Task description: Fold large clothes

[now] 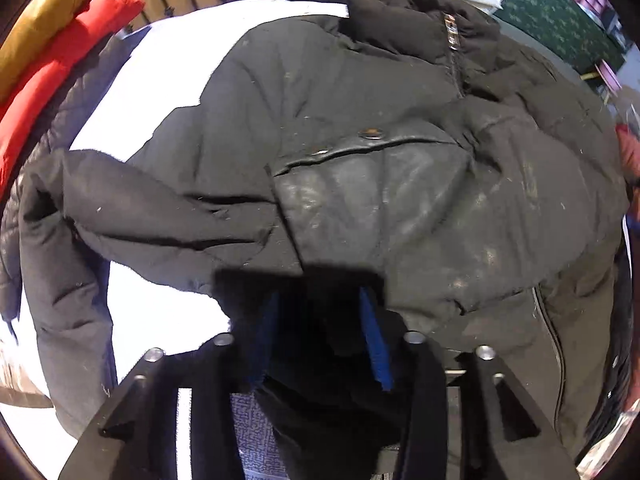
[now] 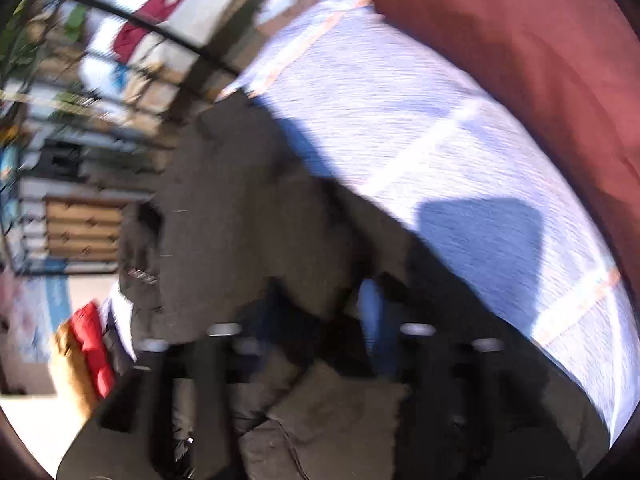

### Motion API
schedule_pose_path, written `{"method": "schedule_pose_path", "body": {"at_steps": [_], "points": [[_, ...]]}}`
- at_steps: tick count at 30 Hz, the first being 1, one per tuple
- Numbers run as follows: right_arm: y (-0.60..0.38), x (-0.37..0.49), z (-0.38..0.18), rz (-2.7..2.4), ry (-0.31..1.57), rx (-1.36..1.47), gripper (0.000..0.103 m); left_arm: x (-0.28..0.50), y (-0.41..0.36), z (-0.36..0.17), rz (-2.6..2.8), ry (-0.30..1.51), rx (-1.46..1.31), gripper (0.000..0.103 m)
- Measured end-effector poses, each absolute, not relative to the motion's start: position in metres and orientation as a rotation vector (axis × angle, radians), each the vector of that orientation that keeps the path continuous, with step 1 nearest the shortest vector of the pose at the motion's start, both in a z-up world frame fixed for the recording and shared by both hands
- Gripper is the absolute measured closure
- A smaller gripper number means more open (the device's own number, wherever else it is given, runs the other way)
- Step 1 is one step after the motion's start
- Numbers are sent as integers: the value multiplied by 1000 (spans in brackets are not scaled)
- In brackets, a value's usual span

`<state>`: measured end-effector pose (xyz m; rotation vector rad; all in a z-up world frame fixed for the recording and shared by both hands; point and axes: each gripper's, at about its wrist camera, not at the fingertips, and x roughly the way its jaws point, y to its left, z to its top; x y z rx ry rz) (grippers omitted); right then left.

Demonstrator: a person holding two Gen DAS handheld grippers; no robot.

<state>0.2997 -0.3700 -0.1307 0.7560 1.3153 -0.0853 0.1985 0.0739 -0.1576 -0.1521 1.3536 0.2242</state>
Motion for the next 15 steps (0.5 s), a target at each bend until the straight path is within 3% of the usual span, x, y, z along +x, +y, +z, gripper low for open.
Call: {"method": "schedule_pose_path", "body": {"at_steps": [1,4,9,12,15], "points": [[-372,295,-128,-113,1306,745,36,198,77,-156,235,1363,-157,46],[-369,285,-107,-125,1269,647,36,193,93,-135,271,1318,-250,44],[-311,288,-63,86,1147,217,34,189,91,-101,275,1198,-302,34],[-258,291,-60,238,1125,3,30,206,65,-101,200,1219,-213,33],[-223,298,-74,344,1174,-129,30,219,50,-114,156,1260,-165,22]]}}
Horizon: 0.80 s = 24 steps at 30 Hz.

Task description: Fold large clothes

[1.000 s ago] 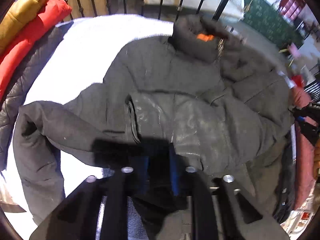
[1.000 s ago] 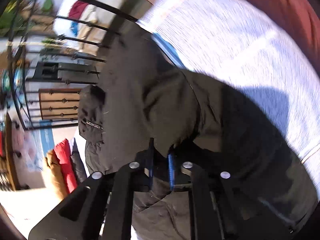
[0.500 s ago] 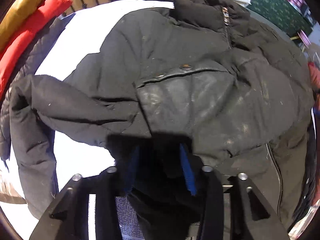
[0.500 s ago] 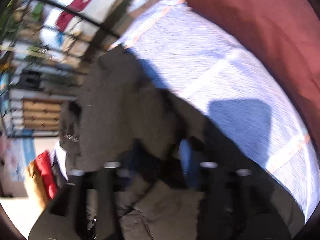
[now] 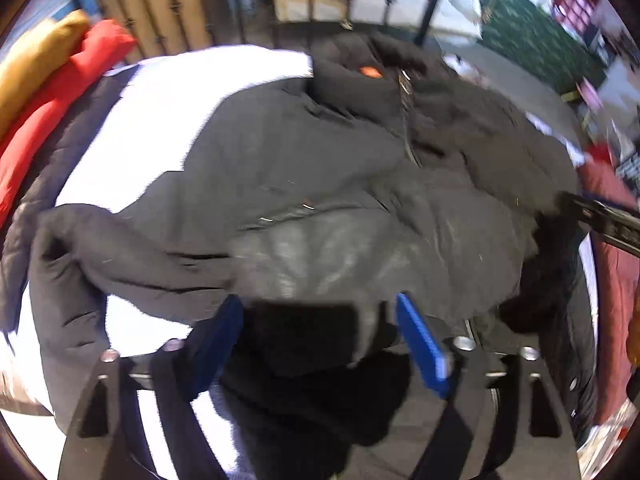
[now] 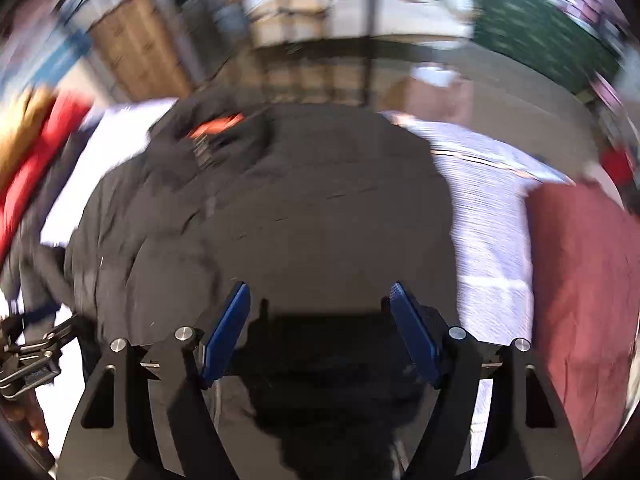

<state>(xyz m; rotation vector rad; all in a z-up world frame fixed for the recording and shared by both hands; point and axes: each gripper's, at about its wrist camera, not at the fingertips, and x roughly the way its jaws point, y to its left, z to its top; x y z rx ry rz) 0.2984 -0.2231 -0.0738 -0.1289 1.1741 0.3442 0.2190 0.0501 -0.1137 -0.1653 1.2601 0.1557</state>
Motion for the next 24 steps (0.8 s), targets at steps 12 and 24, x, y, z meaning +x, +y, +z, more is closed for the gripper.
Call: {"method": "schedule_pose_path", "body": {"at_steps": [12,24], "points": [[-196,340,-169,269,1396,-351,24,226,72,-183,148,1445,-315,5],[-184,340,-181,248,1316,-415,15,209,55,-172,166,1376,-261,5]]}}
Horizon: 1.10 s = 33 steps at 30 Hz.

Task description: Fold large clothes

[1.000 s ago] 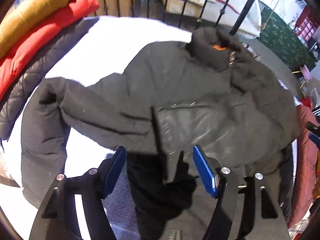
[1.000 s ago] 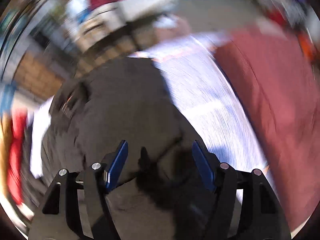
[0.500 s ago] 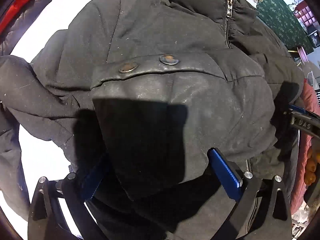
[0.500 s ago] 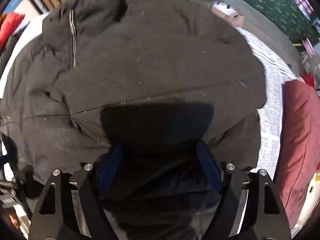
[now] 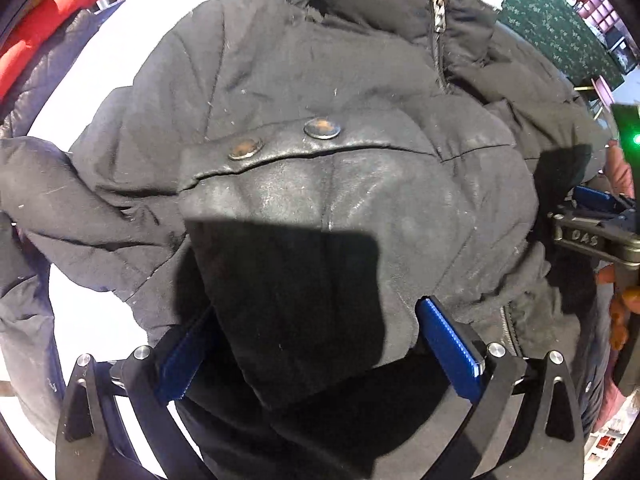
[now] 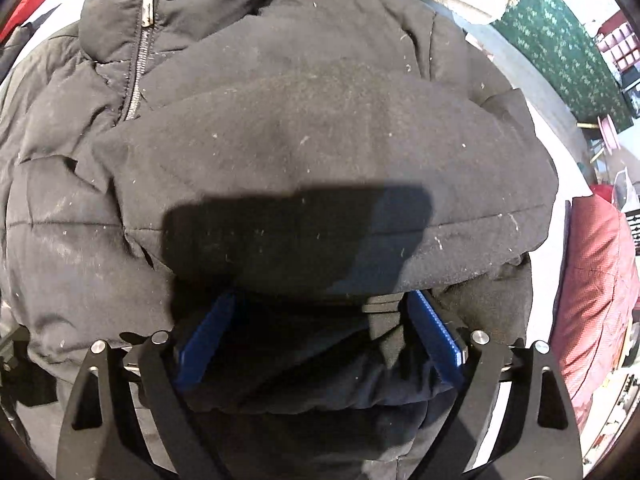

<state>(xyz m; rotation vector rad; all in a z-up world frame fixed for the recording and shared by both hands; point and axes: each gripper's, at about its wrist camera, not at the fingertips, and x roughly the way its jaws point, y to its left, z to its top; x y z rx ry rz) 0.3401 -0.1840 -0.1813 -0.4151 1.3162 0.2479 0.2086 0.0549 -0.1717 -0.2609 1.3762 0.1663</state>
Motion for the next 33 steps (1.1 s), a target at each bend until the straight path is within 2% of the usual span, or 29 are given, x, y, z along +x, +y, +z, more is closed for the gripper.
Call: {"method": "schedule_pose_path", "body": {"at_steps": [9,14,24,27,33], "points": [[-191,324,-163,221,1325,-407,15,143,85,-131,266,1311,-308,6],[-187,290,-124,281,1260,-211,15,80,128,-111,404,1281,-412,6],[-171,218,-109,412,1330,-205,15,-37,214,-113,742,1250,-707,8],[-171,206,-110,431,1345,-221,15,-51,235,-119,780,1230,-814,15],[-162,201,-100,450,1315,-265,15,-39,251,-138,767,1232,-878,41]]}}
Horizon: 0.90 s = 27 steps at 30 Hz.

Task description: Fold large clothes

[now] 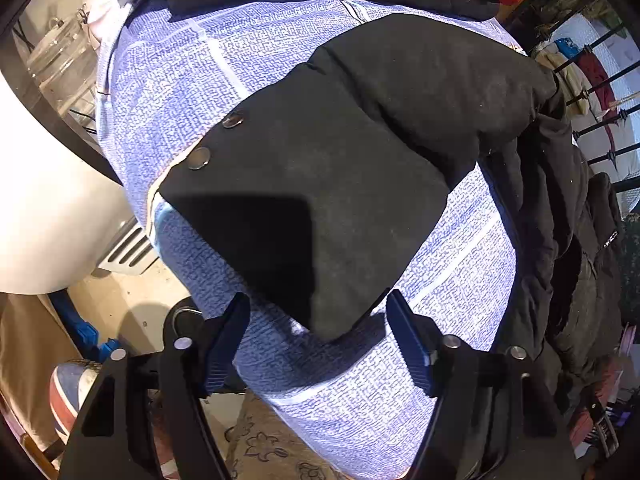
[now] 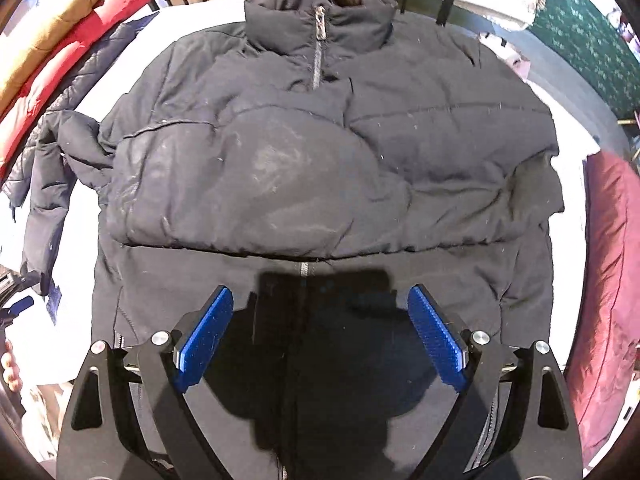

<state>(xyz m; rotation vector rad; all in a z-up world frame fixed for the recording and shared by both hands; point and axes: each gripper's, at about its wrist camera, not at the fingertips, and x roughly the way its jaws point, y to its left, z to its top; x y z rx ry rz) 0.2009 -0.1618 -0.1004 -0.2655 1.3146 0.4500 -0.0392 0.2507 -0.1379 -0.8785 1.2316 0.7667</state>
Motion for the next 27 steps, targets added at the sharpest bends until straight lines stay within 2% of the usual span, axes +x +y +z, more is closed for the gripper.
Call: {"method": "schedule_pose_path", "body": {"at_steps": [6,11,14,21,24,27], "points": [[-159,197,-89,451,1296,-288,15,-20,251,-149,774,1230,-881,47],[-159,193,-90,451,1305,-289,15,-33,258,-125,739,1148,-913,74],[-159,190,-93,452,1319,-286,15,-35,265,-95,742,1110,-795,81],[-154,190,-93,465,1319,-287,15,-94,334,-34,918,988,-732,87],[-154,192,-92,466,1317,-281,15,-126,363,-30,1017,985,-734,88],[-154,193,-95,463,1333,-273,15,-141,379,-39,1075,993,-775,97]]}}
